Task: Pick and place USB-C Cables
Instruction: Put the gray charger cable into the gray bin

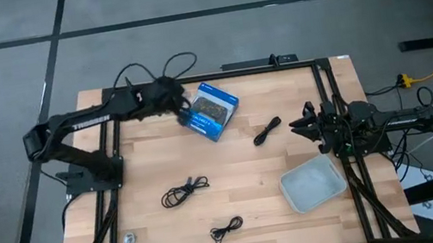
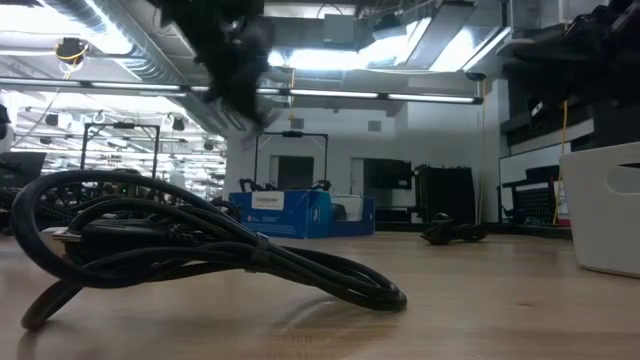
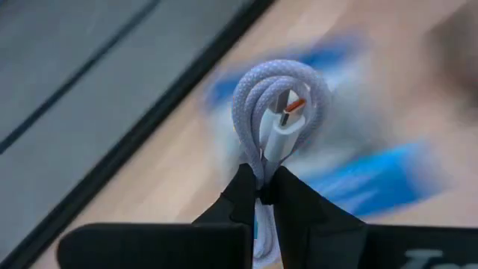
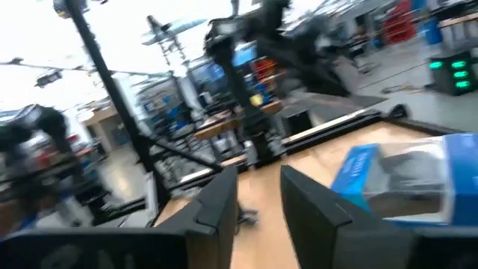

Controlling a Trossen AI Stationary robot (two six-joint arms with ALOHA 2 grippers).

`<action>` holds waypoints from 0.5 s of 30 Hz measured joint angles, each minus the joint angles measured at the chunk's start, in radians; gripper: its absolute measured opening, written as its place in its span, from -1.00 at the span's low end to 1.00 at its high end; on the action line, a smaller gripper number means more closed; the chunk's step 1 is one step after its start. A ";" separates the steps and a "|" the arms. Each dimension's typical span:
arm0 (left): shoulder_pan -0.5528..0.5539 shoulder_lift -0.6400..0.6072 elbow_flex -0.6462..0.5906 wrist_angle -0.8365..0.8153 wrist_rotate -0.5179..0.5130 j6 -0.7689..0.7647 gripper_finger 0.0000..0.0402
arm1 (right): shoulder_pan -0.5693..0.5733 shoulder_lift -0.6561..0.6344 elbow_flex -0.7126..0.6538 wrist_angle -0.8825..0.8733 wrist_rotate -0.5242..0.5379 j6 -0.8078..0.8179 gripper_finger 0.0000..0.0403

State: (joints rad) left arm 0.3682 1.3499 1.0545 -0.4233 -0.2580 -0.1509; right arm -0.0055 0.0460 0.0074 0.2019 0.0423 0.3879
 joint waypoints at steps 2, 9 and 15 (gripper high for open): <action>-0.067 0.001 0.009 0.133 0.034 0.001 -0.92 | 0.000 0.000 0.000 0.020 0.074 -0.001 -0.47; -0.290 0.143 0.049 0.503 0.076 0.031 -0.92 | 0.000 0.000 0.000 0.124 0.299 -0.042 -0.47; -0.393 0.348 0.159 0.667 0.141 0.079 -0.92 | 0.000 0.000 0.000 0.255 0.303 -0.121 -0.47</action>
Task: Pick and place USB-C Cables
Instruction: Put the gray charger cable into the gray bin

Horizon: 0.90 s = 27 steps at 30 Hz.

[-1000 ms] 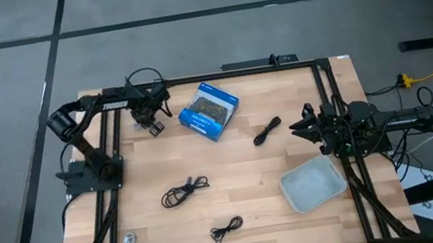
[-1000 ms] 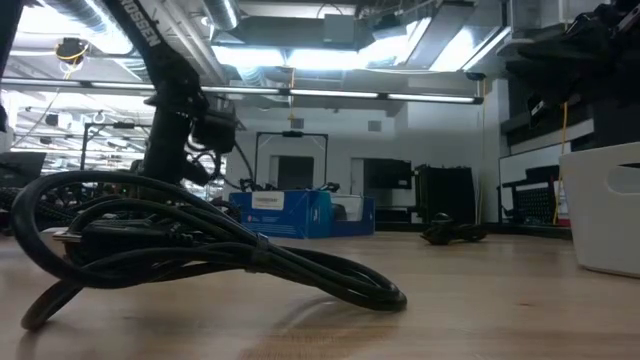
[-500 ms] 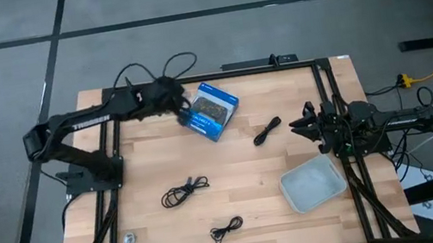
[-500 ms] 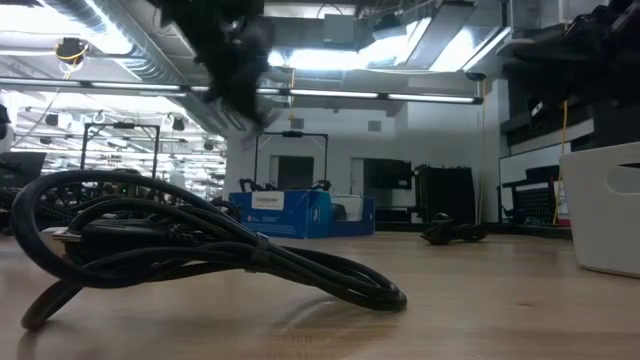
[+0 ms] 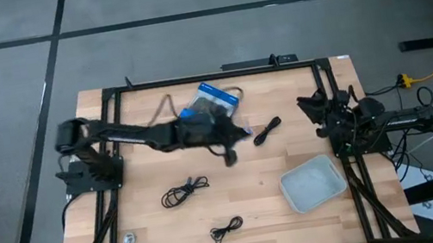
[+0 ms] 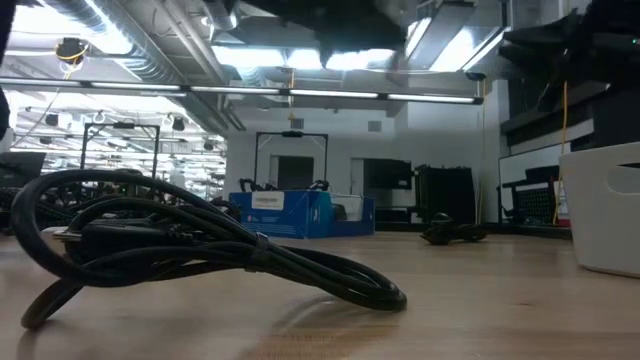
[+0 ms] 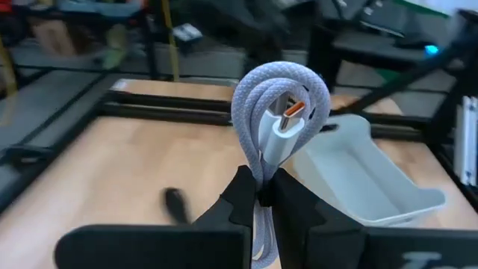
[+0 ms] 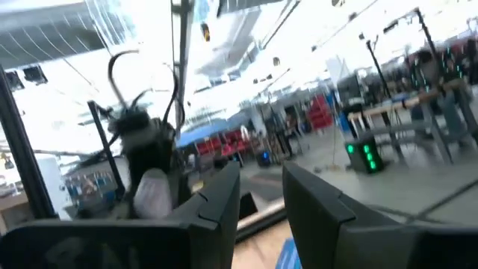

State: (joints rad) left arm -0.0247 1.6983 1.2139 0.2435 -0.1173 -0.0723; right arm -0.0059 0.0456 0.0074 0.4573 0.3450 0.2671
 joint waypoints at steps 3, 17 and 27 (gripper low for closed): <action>-0.025 0.111 0.107 0.003 0.012 0.021 -0.92 | 0.000 0.000 0.000 0.002 -0.016 -0.033 -0.47; -0.042 0.260 0.407 -0.021 0.083 0.161 -0.93 | 0.000 0.000 0.000 -0.088 -0.568 -0.148 -0.47; -0.060 0.261 0.407 -0.018 0.076 0.154 -0.93 | 0.000 0.000 0.000 -0.114 -0.675 -0.142 -0.47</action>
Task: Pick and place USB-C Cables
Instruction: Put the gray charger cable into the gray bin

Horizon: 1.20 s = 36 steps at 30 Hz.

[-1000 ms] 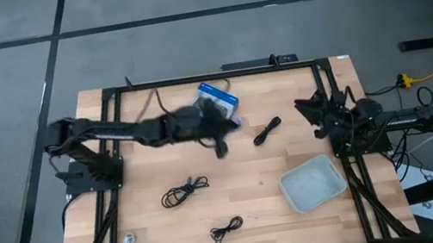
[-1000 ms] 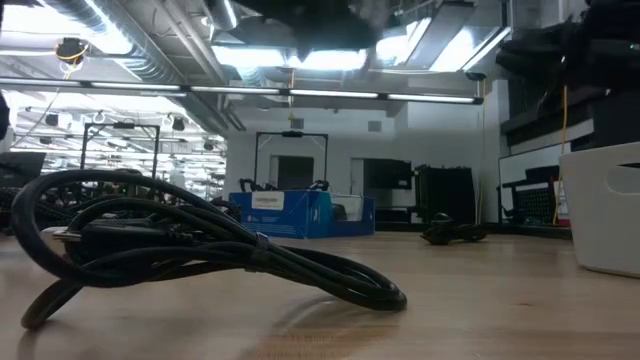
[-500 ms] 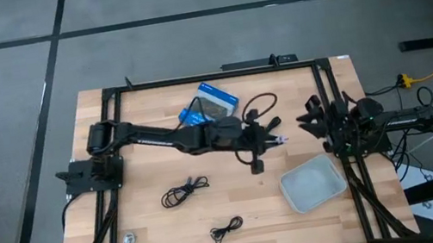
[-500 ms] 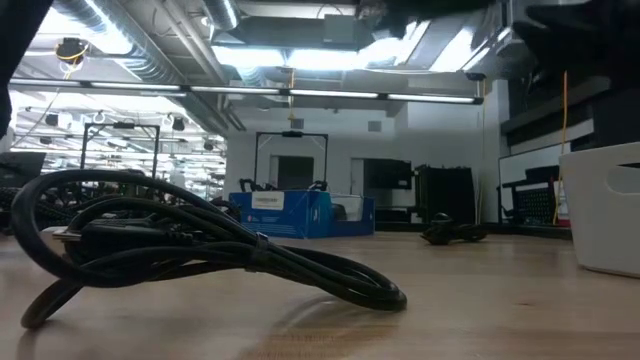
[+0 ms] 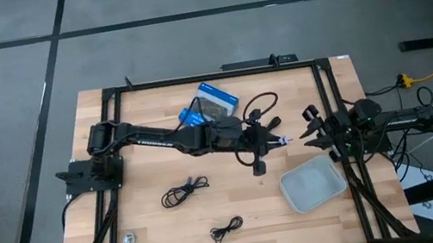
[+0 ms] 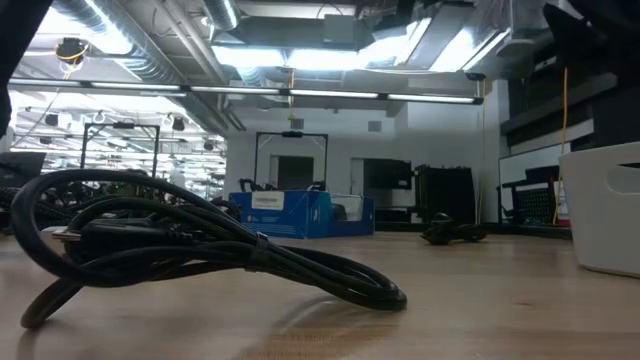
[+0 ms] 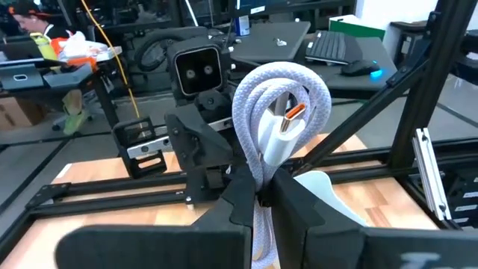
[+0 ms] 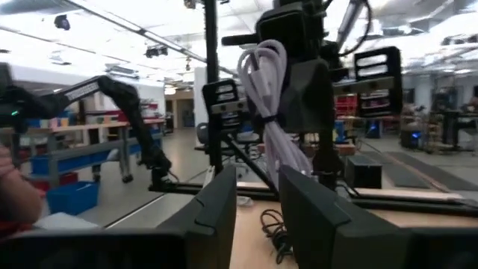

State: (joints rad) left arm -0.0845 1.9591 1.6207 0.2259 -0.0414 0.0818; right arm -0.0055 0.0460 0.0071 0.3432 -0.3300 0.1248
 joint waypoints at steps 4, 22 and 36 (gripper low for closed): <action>0.000 0.000 0.000 0.002 0.000 0.000 -0.93 | 0.000 0.000 0.000 0.055 -0.014 -0.040 -0.47; 0.001 0.000 0.000 -0.008 -0.027 0.000 -0.93 | 0.000 0.107 0.000 0.035 0.020 -0.053 0.25; 0.001 0.006 0.000 0.004 -0.029 -0.001 -0.93 | 0.052 0.187 0.000 0.133 0.029 -0.050 0.21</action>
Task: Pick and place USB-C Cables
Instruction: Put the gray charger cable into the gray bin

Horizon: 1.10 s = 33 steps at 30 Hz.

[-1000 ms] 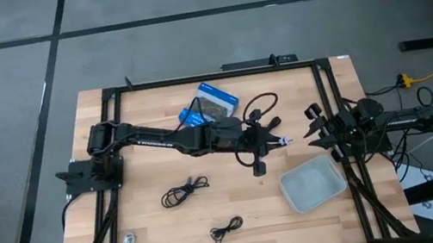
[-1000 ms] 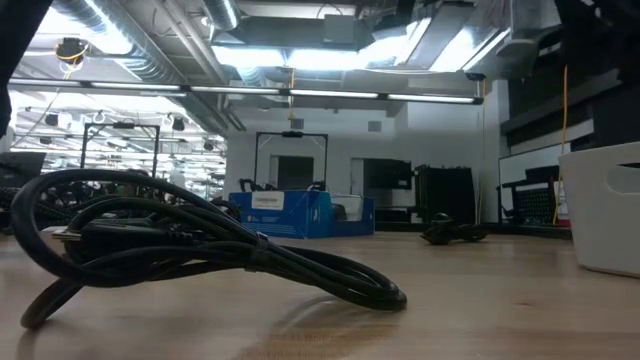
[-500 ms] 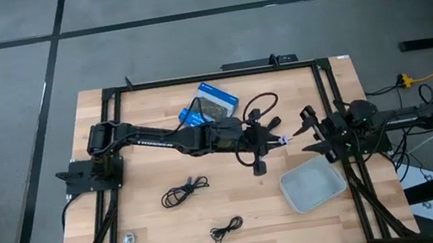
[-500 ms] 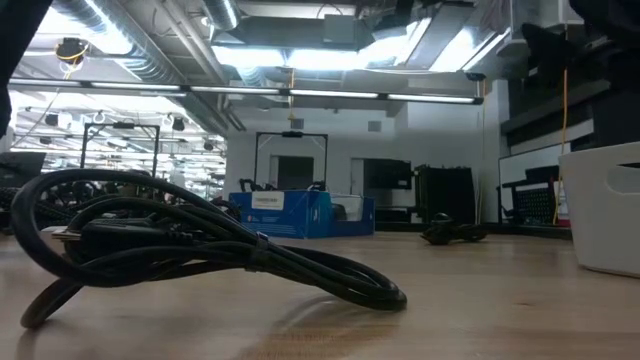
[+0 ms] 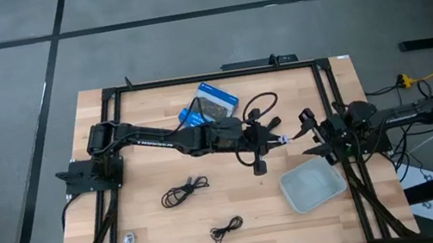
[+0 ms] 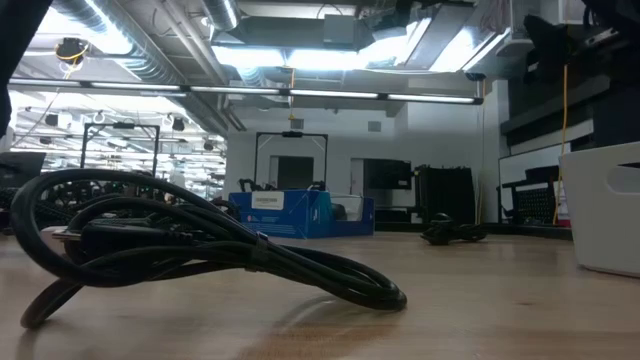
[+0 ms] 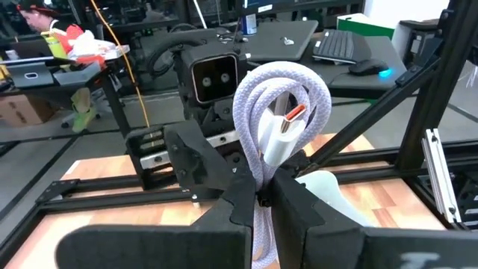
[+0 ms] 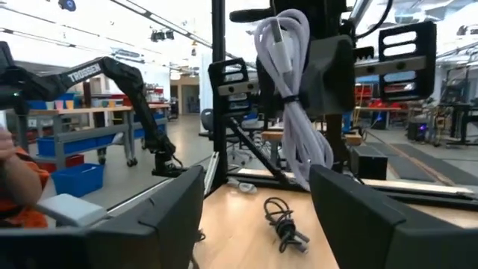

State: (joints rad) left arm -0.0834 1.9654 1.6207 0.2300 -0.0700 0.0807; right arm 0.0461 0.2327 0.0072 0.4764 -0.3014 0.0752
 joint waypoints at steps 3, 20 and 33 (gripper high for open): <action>0.000 0.014 0.000 0.022 0.000 -0.001 -0.93 | 0.017 0.037 0.000 0.047 0.046 -0.041 0.20; -0.006 0.057 0.000 0.112 0.010 -0.055 -0.93 | 0.024 0.109 0.000 0.059 0.152 -0.080 0.20; -0.004 0.115 0.000 0.231 0.032 -0.080 -0.94 | 0.024 0.114 0.000 0.061 0.175 -0.052 0.16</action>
State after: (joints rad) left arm -0.0872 2.0803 1.6211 0.4606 -0.0382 0.0007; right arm 0.0700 0.3470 0.0071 0.5370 -0.1265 0.0233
